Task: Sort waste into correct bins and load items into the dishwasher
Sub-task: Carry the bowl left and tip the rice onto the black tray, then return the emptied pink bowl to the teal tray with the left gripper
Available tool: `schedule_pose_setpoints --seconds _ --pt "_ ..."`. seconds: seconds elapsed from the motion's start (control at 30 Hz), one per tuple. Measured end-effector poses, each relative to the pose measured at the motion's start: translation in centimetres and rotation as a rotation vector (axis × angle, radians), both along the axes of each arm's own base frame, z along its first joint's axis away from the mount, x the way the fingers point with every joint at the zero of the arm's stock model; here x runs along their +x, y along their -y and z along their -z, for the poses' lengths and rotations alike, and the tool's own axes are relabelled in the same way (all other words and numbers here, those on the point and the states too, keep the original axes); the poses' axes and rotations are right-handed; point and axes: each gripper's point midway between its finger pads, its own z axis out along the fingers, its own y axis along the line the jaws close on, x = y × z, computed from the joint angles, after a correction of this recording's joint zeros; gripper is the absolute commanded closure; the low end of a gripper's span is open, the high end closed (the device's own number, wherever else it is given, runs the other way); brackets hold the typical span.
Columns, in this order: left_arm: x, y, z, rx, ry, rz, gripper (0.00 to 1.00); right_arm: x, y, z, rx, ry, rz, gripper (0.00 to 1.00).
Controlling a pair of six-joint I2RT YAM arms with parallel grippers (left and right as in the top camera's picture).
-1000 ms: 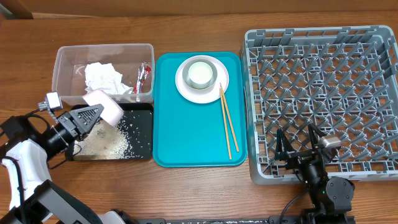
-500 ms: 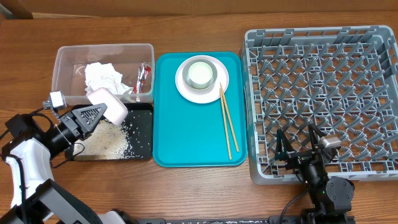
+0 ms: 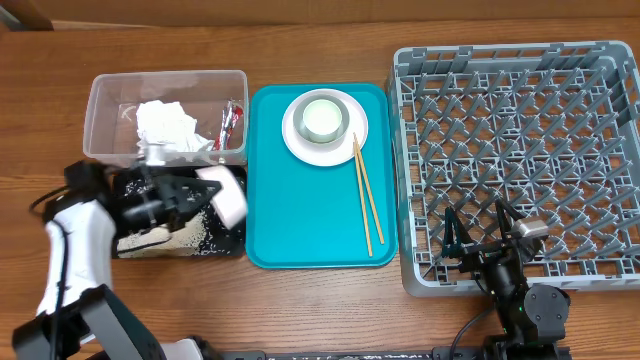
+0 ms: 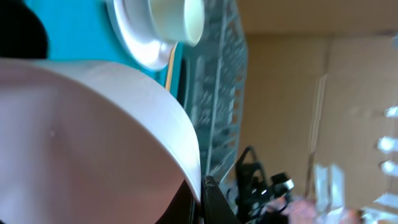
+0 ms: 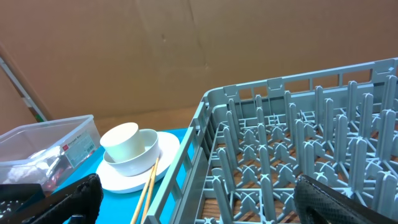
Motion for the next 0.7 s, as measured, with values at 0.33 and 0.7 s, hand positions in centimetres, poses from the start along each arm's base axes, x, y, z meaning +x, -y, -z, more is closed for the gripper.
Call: schedule_pose_setpoints --seconds 0.33,0.7 --pt "-0.2 10.0 3.4 0.356 -0.084 0.295 0.96 0.0 0.0 0.0 0.0 0.0 0.0 0.0" --pt "-3.8 18.0 7.8 0.861 -0.009 0.396 0.93 0.0 0.0 0.0 -0.001 0.0 0.0 0.0"
